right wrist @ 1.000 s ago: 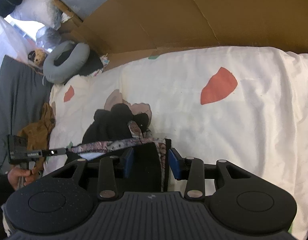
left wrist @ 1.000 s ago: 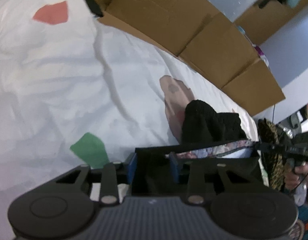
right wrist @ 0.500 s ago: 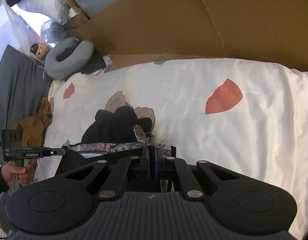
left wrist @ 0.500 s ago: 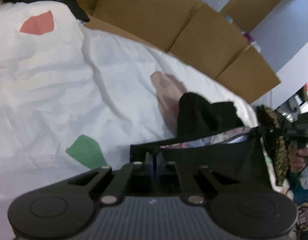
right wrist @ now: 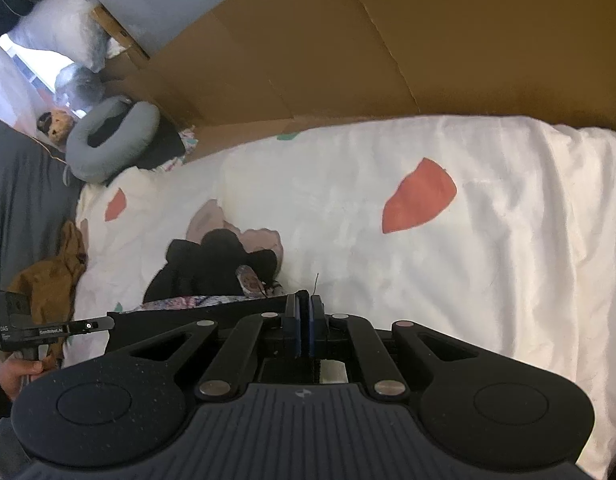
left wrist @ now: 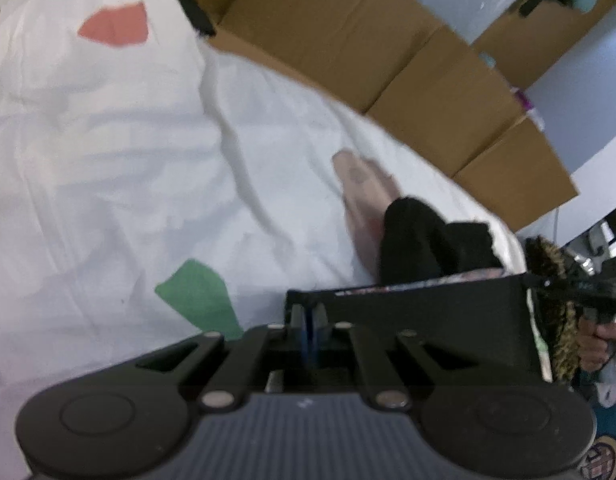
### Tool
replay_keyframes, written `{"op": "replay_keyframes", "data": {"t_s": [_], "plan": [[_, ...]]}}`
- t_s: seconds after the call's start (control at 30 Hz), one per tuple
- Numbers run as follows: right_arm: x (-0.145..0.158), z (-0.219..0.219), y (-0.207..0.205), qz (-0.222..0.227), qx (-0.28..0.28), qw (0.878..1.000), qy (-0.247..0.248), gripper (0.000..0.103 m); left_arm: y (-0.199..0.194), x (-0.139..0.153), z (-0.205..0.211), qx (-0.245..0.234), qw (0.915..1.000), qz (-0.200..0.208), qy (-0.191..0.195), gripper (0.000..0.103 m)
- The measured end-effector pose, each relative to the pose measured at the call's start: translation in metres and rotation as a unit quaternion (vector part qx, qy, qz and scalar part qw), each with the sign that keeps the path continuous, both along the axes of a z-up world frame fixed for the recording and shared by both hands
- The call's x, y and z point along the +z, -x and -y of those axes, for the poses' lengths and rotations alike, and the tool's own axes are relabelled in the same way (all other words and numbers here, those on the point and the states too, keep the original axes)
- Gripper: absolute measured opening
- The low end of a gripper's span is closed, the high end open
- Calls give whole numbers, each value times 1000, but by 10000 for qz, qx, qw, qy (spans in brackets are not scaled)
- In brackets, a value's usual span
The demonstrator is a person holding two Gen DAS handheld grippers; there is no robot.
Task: Fold clothes
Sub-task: 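Open both tools and release the folded shorts on the duvet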
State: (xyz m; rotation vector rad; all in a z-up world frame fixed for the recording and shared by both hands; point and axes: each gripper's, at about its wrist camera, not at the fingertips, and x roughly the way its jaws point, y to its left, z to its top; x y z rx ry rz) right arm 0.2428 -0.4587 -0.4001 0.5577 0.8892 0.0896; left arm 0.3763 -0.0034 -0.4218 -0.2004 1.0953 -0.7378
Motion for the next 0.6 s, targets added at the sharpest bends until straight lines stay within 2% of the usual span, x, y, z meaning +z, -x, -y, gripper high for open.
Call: {"op": "replay_keyframes", "data": {"t_s": [0.07,0.17,0.23,0.27,0.33,0.6], "plan": [[-2,-1,-1,-59,44,10000,-50,5,2,0,5,-42,9998,90,-174,12],[-1,-4,3,-6,85,10000,27,8,5,4,7,-94,9988,309,-371,33],[-1,-5,6,8,106,9999,17,18,6,4,6,-107,9985,359,-398,34],[-3,-6,6,5,126,9999,36,27,6,4,7,-112,9984,366,-427,35],[-6,-8,7,-17,155,9998,85,32,6,3,10,-129,9980,394,-478,36],[-25,-19,2,-196,133,9996,141,33,9,-3,25,-219,9946,578,-835,38]]}}
